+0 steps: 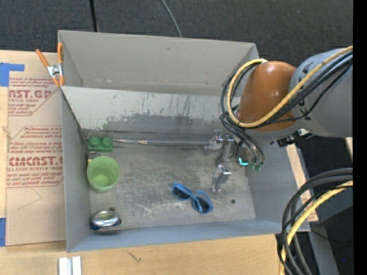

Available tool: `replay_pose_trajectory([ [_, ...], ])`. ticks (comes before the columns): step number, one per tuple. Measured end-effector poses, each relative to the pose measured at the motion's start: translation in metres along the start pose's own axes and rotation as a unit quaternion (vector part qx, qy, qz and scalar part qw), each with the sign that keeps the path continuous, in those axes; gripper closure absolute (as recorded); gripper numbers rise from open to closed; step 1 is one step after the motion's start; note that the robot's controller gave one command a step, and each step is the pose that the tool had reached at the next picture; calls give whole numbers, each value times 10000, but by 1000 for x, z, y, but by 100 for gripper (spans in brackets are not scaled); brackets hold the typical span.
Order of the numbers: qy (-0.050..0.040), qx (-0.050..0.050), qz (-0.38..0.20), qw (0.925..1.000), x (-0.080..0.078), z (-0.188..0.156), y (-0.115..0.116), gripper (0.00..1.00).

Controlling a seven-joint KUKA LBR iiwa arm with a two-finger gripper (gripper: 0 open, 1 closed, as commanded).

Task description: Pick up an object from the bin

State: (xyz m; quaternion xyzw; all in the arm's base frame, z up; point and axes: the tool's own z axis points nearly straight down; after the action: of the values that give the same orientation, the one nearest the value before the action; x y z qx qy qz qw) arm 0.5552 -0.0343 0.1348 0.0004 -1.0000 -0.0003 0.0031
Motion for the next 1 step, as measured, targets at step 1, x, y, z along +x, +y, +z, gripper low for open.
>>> replay_pose_trajectory([
  [1,-48,-8,742,9972,43,61,45,0],
])
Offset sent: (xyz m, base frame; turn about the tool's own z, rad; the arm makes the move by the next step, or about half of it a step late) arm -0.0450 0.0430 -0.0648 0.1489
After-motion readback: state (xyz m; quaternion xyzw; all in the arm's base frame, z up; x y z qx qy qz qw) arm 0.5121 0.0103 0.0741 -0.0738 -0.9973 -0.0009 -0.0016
